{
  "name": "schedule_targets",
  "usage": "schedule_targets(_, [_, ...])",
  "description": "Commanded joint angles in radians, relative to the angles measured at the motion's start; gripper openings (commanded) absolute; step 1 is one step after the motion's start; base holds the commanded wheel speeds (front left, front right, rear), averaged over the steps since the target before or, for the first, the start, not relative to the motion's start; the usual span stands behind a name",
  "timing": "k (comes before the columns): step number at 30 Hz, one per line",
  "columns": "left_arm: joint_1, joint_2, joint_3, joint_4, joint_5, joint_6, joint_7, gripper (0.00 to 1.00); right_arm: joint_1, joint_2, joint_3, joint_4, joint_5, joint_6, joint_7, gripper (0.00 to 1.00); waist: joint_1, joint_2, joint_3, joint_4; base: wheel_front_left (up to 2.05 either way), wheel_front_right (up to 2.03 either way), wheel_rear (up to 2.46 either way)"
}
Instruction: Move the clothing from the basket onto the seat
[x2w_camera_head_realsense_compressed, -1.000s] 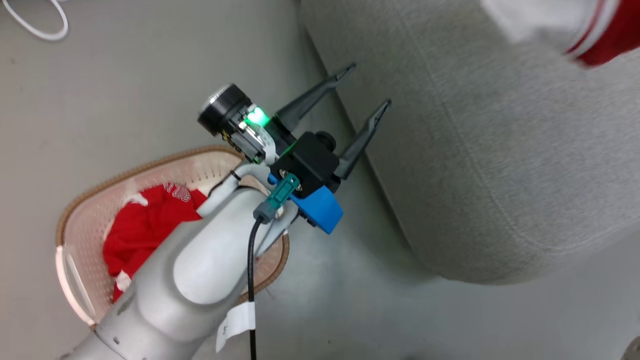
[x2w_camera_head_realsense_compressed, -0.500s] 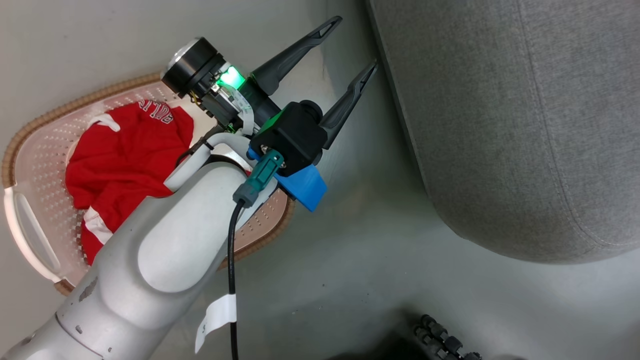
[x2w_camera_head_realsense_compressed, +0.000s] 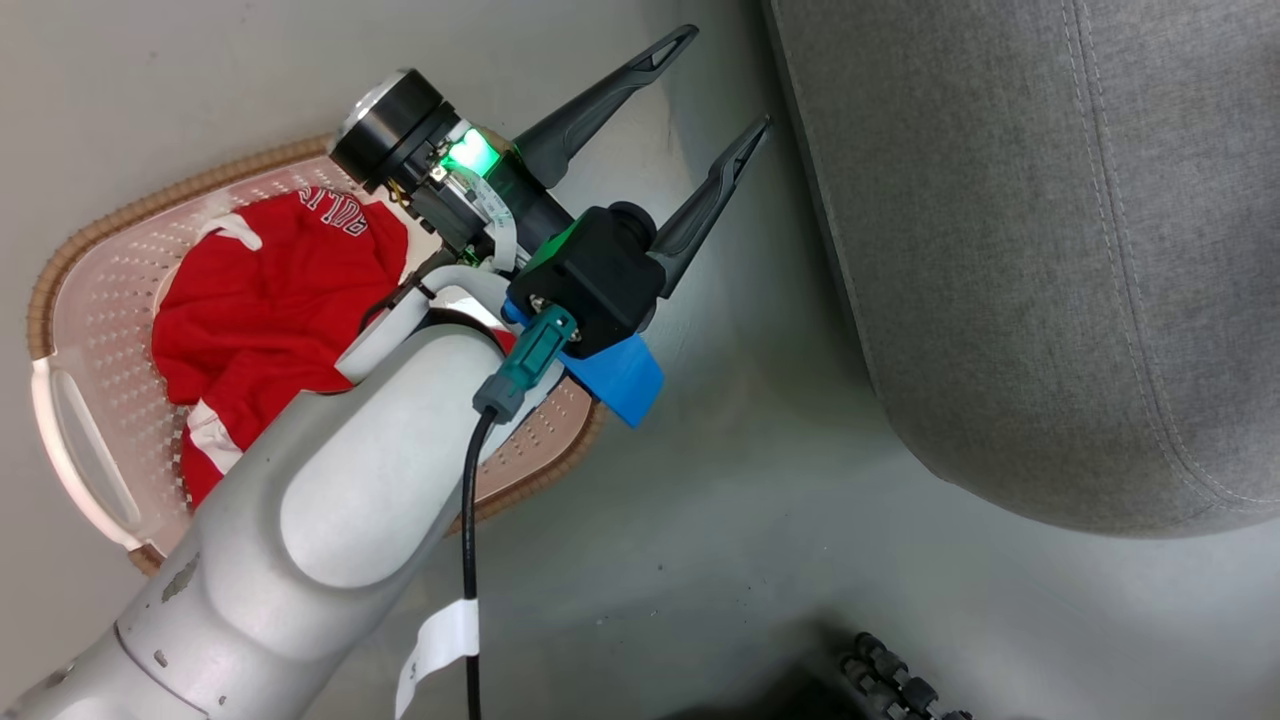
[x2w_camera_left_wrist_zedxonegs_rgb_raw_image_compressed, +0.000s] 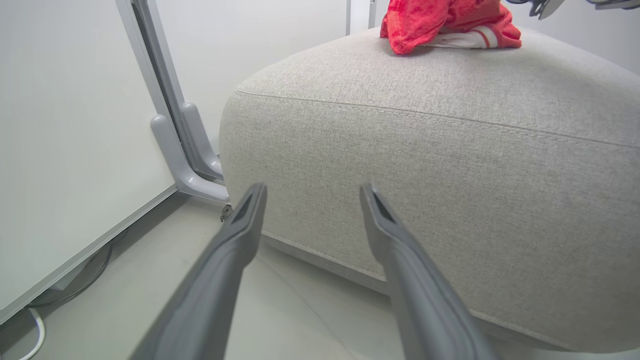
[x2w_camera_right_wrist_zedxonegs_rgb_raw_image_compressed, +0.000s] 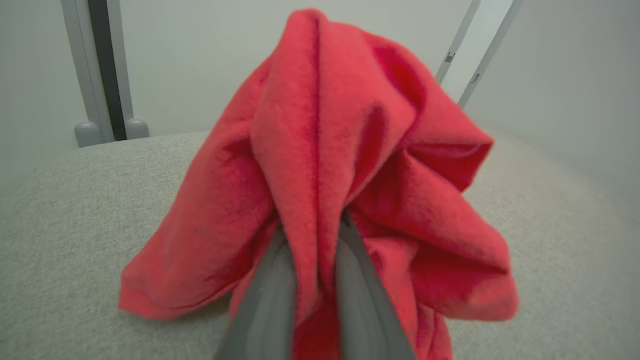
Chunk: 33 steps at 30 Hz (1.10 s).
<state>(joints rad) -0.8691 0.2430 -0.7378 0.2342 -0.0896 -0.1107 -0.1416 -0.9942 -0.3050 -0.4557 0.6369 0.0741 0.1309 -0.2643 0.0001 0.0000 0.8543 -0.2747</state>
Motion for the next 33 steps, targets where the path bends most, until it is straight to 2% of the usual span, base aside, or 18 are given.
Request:
schedule_targets(1, [-0.013,0.0,-0.001,0.002,-0.007,0.007,-0.006,1.0,0.02,0.0,-0.006,-0.013,0.008,0.0,0.0,1.0,-0.0001,0.0,-0.009,0.003,0.0,0.0,0.0])
schedule_targets(8, [0.024,-0.019,0.004,0.038,-0.03,0.031,-0.062,1.0,0.171,0.019,-0.031,-0.133,0.008,0.0,0.0,1.0,-0.0001,0.0,-0.101,0.018,0.0,0.0,0.0])
schedule_targets(13, [0.067,-0.035,0.027,0.071,-0.064,0.054,-0.101,1.0,0.311,0.044,0.005,-0.273,-0.008,0.0,0.0,1.0,-0.0001,0.0,-0.199,0.025,0.0,0.0,0.0])
schedule_targets(18, [0.14,-0.039,0.074,0.094,-0.107,0.096,-0.121,1.0,0.426,0.078,0.095,-0.42,-0.01,0.0,0.0,1.0,-0.0001,0.0,-0.325,0.038,0.0,0.0,0.0])
schedule_targets(22, [0.214,-0.039,0.139,0.056,-0.136,0.13,-0.124,1.0,0.513,0.104,0.177,-0.504,0.0,0.0,0.0,1.0,-0.0001,0.0,-0.422,0.063,0.0,0.0,0.0])
schedule_targets(26, [0.305,-0.027,0.218,0.012,-0.152,0.155,-0.125,1.0,0.589,0.134,0.261,-0.558,0.008,0.0,0.0,1.0,-0.0001,0.0,-0.502,0.089,0.0,0.0,0.0])
schedule_targets(33, [0.457,-0.025,0.35,-0.037,-0.154,0.169,-0.125,1.0,0.701,0.169,0.357,-0.602,0.018,0.0,0.0,1.0,-0.0001,0.0,-0.616,0.148,0.0,0.0,0.0])
